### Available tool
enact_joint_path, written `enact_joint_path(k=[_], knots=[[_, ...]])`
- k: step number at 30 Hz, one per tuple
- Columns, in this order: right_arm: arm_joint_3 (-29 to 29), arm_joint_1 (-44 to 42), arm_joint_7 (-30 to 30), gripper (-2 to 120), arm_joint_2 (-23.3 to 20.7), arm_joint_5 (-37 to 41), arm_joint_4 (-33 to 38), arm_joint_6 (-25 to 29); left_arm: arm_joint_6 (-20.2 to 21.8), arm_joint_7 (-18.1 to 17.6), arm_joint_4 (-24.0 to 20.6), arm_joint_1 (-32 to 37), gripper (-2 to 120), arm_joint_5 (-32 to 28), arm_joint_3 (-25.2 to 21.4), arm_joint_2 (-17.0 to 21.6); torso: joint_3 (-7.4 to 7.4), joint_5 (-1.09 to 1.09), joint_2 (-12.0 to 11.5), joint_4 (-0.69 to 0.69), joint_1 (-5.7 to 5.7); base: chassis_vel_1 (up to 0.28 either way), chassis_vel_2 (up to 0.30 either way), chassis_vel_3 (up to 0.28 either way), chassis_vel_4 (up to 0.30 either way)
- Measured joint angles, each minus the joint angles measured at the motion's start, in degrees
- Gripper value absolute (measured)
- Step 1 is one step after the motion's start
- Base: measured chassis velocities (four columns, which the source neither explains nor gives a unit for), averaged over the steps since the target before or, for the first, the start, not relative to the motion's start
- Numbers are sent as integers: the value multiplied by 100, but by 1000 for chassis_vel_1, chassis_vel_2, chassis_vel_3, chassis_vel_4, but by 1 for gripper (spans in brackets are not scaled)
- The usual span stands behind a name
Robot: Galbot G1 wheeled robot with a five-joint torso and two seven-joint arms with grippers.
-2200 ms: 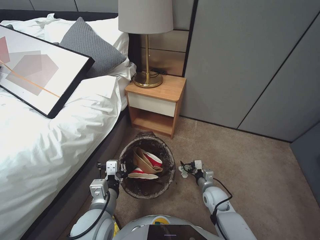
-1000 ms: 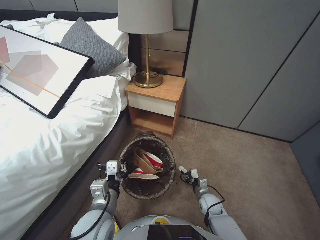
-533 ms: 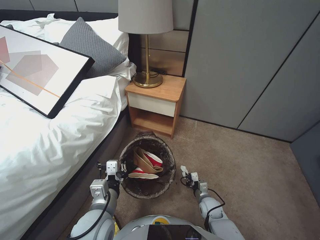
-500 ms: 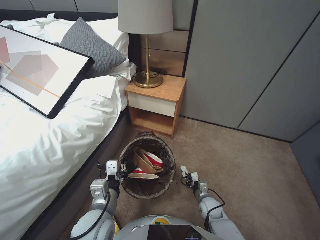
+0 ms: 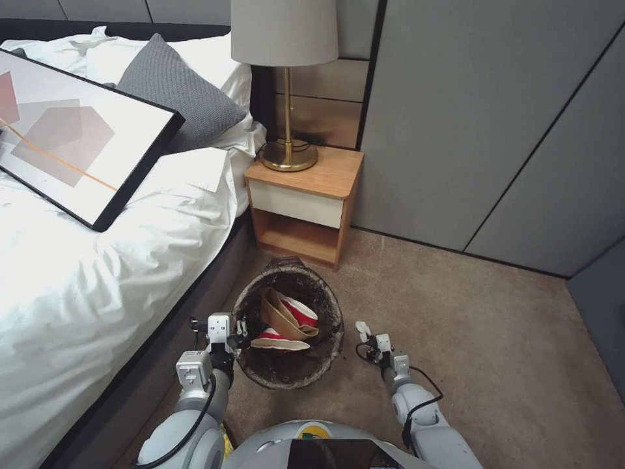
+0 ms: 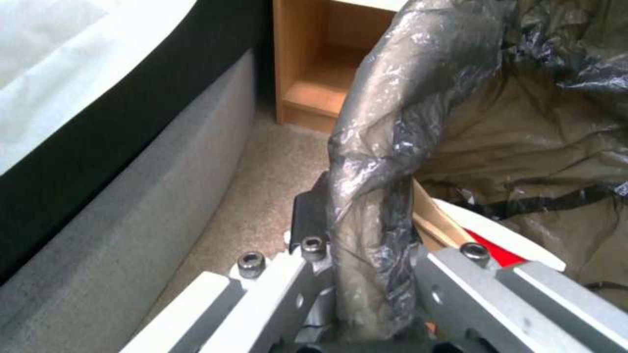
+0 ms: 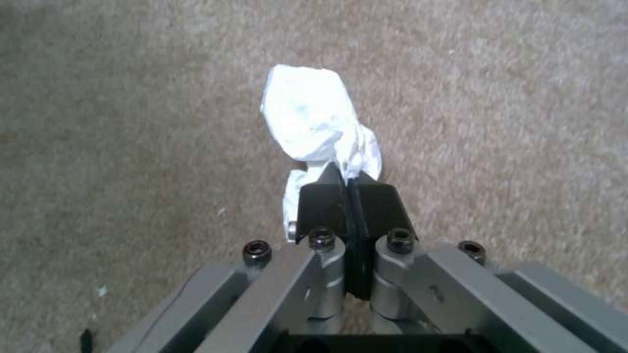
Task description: Pick up the trash bin, then pick up the garbage from the floor and place it into the trash bin.
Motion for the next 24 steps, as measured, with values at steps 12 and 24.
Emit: enact_joint_path(k=[12, 24], knots=[[282, -567, -185, 0, 12, 319, 1948, 1418, 4, 1, 73, -43, 0, -19, -2, 24, 0, 0, 0, 1, 0, 0, 0, 0, 0], [74, -1388, -3164, 0, -344, 1661, 4957, 2250, 25, 9, 149, -82, 0, -33, 11, 51, -1, -1, 0, -1, 0, 0, 0, 0, 0]])
